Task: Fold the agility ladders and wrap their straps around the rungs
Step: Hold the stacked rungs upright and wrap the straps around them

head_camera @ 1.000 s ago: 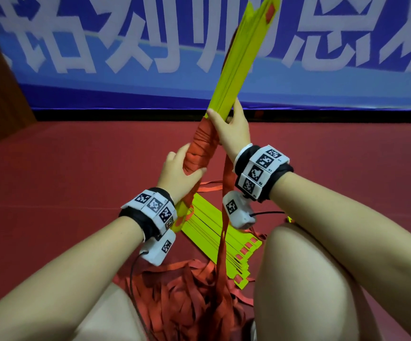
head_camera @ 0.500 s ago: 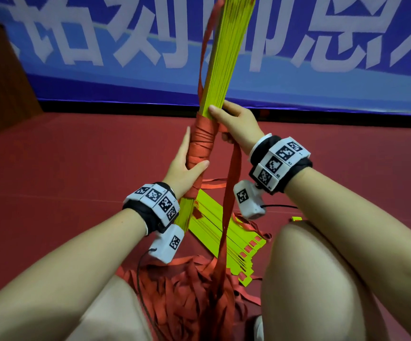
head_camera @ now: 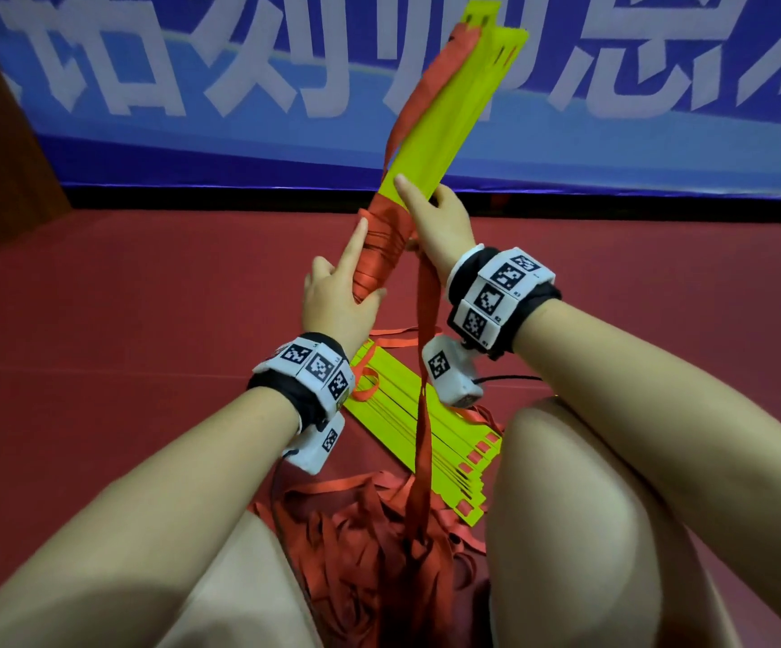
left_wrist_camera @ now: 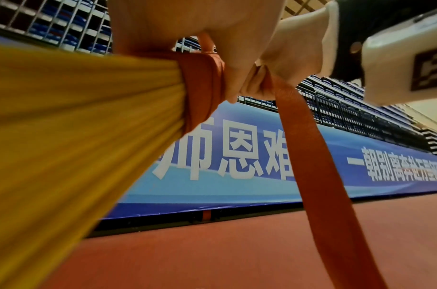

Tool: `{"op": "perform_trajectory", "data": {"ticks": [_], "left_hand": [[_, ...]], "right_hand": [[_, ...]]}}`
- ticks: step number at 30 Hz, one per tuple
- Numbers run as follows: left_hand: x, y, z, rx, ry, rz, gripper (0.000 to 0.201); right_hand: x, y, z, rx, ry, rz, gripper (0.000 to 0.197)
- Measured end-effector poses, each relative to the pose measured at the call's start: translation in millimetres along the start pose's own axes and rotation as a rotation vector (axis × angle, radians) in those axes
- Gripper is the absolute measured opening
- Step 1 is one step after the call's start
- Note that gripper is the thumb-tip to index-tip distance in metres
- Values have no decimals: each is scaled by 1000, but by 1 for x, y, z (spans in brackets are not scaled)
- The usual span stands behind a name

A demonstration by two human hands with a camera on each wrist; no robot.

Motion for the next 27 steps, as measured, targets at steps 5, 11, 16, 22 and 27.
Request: {"op": "perform_trajectory", "data": {"ticks": [5, 11, 16, 22, 27], "left_hand": [[-4, 0, 1, 10, -119, 78, 80], [-36, -9, 26, 406, -613, 330, 100], [-56, -24, 16, 369, -680, 550, 80], [-58, -24, 12, 360, -689, 452, 79], [-51, -15, 18, 345, -530, 315, 78]], "right_hand": [[8, 10, -25, -110, 131, -147, 6], [8, 11, -21, -118, 241, -30, 10], [-3, 3, -12, -49, 214, 162, 23], [5, 0, -5, -59, 165, 207, 23], [8, 1, -8, 10, -130, 167, 32]]}}
Point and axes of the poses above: each hand's wrist, its own y-axis towards the middle knuckle, its own x-axis out of the back of the hand, z = x × y, the point moved 9 cm from there along y, towards the middle knuckle, and after that the axes turned 11 degrees about -z, right-handed, at the moved point
